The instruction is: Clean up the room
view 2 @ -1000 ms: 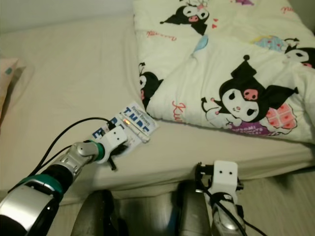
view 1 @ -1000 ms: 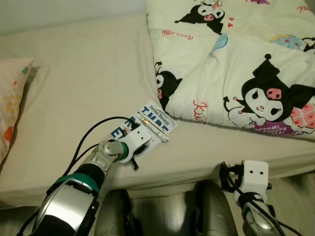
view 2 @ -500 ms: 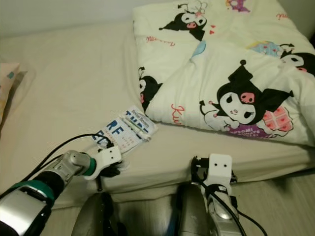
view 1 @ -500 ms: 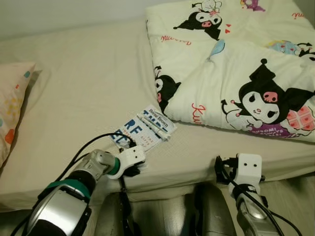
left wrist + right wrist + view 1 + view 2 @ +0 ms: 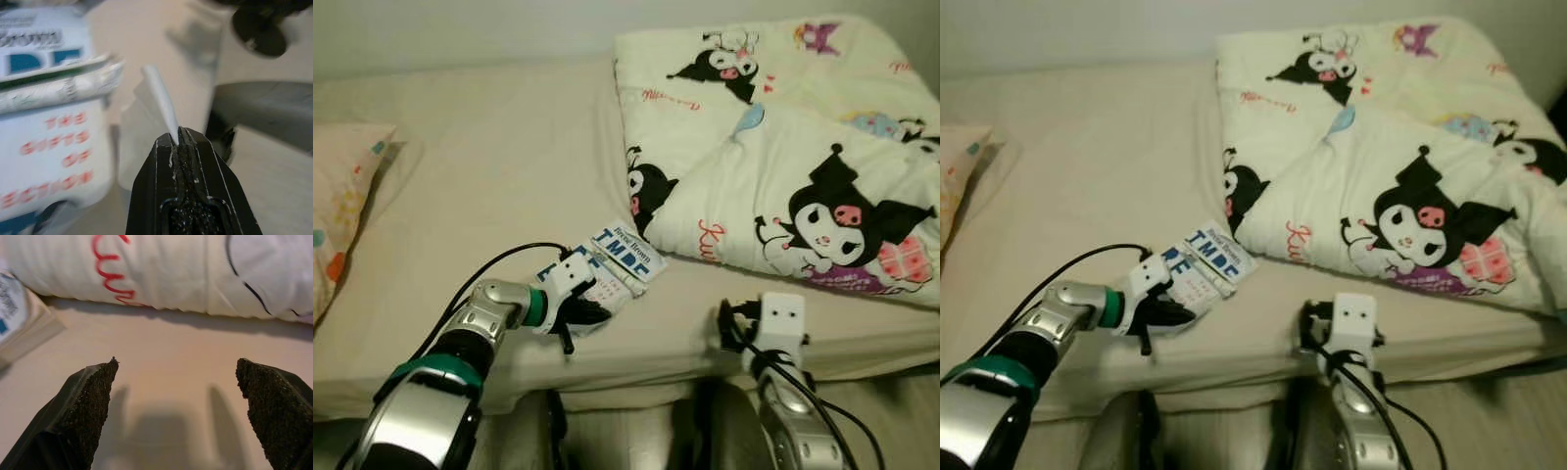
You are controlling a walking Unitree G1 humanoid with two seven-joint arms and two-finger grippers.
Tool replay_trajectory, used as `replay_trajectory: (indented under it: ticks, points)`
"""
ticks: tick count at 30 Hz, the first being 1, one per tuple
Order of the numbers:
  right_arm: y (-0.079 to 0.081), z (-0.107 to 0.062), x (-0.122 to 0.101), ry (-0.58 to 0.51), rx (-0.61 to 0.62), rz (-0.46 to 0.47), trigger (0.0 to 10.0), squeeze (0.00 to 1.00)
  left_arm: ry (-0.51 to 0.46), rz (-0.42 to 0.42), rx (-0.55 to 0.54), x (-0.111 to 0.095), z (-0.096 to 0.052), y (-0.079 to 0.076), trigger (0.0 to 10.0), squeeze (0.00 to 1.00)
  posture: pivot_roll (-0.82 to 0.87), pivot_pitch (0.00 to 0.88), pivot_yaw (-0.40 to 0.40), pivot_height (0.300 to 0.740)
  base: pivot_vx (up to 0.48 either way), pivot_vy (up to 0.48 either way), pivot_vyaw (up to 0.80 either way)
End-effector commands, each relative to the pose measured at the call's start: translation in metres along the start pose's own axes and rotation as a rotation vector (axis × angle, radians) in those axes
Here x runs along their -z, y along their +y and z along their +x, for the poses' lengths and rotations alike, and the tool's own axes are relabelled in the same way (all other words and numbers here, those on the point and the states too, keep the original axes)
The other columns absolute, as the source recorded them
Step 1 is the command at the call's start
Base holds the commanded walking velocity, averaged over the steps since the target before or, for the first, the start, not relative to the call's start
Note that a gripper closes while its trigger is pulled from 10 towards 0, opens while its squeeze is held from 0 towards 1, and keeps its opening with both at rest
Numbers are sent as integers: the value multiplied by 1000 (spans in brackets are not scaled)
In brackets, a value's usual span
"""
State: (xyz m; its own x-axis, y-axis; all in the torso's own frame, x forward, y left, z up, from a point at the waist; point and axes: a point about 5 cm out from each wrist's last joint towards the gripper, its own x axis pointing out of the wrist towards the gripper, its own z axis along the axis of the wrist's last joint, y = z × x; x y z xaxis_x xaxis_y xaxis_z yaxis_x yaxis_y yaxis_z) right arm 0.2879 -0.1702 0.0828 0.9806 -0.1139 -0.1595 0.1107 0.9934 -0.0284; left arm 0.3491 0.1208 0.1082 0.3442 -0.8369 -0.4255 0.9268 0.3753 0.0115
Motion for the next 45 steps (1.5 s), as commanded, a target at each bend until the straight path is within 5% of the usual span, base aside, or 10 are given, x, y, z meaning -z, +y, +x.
replay_trajectory:
  ticks: [1, 17, 26, 27, 28, 29, 30, 34, 39, 45]
  points:
    - [2, -1, 11, 37, -6, 1, 10000, 0, 12, -37, 33, 11, -2, -6, 0, 0, 78, 100, 86, 587, 0, 0, 0]
    - [16, 9, 16, 46, -50, 14, 10000, 0, -211, -136, -241, 8, -35, -27, 0, 0, 138, 54, 25, 587, 0, 0, 0]
    - [20, 2, 21, 43, -81, 25, 10000, 0, -400, -225, -634, 6, -55, -33, 0, 0, 118, 3, 17, 587, 0, 0, 0]
    - [21, 0, 21, 34, -95, 18, 10000, 0, -411, -248, -723, 7, -56, -34, 1608, 0, 116, 1, 15, 587, 0, 0, 0]
    - [22, -2, 23, 42, -112, 29, 10000, 0, -399, -251, -783, 9, -55, -36, 6471, 0, 109, 2, 10, 587, 0, 0, 0]
    - [22, -2, 23, 42, -112, 29, 10000, 0, -399, -251, -783, 9, -55, -36, 6471, 0, 109, 2, 10, 587, 0, 0, 0]
    - [23, -4, 22, 37, -123, 53, 10000, 0, -370, -213, -832, 12, -53, -37, 10000, 0, 103, 0, 7, 592, 0, 0, 0]
    - [24, -5, 22, 33, -128, 72, 10000, 0, -351, -179, -855, 14, -51, -38, 10000, 0, 103, 0, 7, 597, 0, 0, 0]
    - [24, -6, 23, 31, -127, 75, 10000, 0, -356, -153, -1031, 10, -59, -36, 10000, 0, 110, 0, 1, 617, 0, 0, 0]
    - [25, -9, 25, 33, -123, 82, 10000, 0, -344, -150, -1060, 12, -57, -42, 10000, 0, 107, 0, 4, 632, 0, 0, 0]
